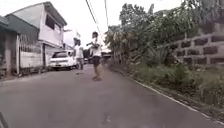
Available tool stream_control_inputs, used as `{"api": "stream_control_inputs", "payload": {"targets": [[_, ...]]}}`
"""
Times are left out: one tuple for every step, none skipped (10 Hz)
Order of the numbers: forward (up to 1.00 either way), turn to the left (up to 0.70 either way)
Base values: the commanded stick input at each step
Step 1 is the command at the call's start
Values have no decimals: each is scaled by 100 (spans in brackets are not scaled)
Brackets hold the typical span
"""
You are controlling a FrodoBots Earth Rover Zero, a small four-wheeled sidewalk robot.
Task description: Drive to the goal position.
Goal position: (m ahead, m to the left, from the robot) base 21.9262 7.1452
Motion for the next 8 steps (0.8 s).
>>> {"api": "stream_control_inputs", "payload": {"targets": [[85, 10], [85, 10], [85, 10], [85, 10], [85, 10], [85, 10], [85, 10], [85, 2]]}}
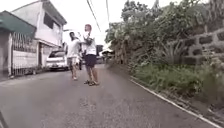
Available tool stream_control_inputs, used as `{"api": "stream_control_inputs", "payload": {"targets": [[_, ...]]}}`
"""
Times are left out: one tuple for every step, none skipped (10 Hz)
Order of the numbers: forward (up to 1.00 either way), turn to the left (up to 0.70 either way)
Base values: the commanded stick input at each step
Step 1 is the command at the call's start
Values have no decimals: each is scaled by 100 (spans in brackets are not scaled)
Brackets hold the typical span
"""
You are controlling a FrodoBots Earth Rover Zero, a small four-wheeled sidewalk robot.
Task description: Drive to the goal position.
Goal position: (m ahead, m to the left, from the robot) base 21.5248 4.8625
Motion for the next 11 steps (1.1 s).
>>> {"api": "stream_control_inputs", "payload": {"targets": [[85, -24], [85, -24], [85, -24], [85, -24], [85, -24], [85, -24], [85, 10], [85, 10], [85, 10], [85, 10], [85, 10]]}}
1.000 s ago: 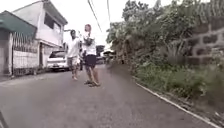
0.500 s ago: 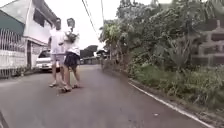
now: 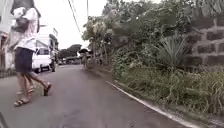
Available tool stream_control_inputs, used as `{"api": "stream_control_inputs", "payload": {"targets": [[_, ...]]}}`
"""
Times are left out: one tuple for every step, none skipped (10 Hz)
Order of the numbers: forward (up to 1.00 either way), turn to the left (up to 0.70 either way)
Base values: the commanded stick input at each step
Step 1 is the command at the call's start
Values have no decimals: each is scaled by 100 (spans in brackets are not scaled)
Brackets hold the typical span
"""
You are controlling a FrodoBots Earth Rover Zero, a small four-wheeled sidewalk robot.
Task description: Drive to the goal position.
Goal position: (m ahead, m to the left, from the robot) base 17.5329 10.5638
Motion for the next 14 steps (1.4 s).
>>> {"api": "stream_control_inputs", "payload": {"targets": [[85, 10], [85, 10], [85, 10], [85, 44], [85, 44], [85, 26], [85, 10], [85, 10], [85, 10], [85, 10], [85, 10], [85, 10], [85, -18], [85, -24]]}}
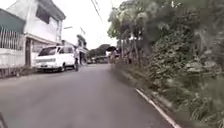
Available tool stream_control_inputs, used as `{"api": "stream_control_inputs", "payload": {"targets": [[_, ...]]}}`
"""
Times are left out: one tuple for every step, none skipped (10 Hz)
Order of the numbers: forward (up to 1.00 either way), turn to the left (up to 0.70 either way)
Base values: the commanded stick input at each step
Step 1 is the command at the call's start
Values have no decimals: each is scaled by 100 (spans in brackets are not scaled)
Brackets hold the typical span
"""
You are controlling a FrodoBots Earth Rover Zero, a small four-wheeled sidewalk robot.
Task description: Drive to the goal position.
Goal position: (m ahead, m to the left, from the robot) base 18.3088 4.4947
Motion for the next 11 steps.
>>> {"api": "stream_control_inputs", "payload": {"targets": [[85, -24], [85, 0], [85, 10], [85, 10], [85, 10], [85, 10], [85, 10], [85, 10], [85, 10], [85, 18], [85, 39]]}}
